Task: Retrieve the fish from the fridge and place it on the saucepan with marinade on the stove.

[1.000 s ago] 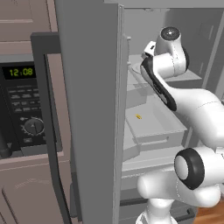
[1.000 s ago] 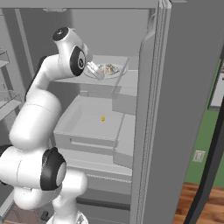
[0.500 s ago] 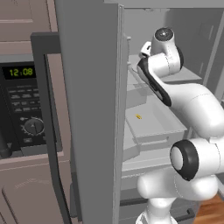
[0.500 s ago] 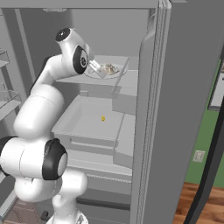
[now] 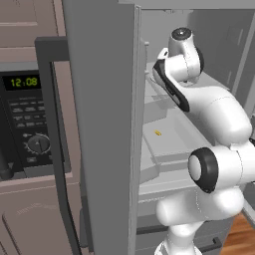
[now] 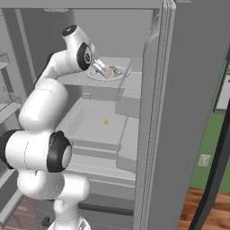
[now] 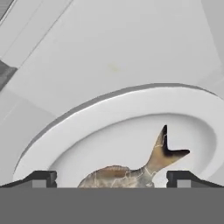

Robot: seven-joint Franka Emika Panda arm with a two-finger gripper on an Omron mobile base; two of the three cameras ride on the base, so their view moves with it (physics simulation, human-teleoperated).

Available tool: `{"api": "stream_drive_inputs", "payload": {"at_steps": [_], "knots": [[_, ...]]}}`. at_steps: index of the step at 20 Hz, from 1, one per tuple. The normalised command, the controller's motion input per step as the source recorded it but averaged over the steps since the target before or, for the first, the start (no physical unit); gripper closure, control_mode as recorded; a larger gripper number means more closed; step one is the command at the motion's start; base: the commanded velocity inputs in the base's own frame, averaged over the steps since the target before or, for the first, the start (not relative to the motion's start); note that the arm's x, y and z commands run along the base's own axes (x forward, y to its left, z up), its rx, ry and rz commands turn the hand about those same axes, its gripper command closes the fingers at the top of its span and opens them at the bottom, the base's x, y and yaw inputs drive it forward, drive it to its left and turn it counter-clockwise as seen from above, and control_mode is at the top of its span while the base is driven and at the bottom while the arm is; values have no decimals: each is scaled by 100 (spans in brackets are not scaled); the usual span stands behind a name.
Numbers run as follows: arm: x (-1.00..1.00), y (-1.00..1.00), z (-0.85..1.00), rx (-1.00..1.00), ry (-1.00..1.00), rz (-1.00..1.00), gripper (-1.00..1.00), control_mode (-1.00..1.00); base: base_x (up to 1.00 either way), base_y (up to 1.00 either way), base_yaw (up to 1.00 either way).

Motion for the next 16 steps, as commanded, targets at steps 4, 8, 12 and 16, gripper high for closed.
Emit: {"api": "stream_drive_inputs", "payload": {"at_steps": [4,8,12,16], "knots": [[24,0,0,0,3,0,-100,-100,0,0,0],[21,0,0,0,-2,0,-100,-100,0,0,0],[13,0,-7,0,-5,0,-100,-100,0,0,0],[8,0,-15,0,-5,0,-100,-100,0,0,0]]}}
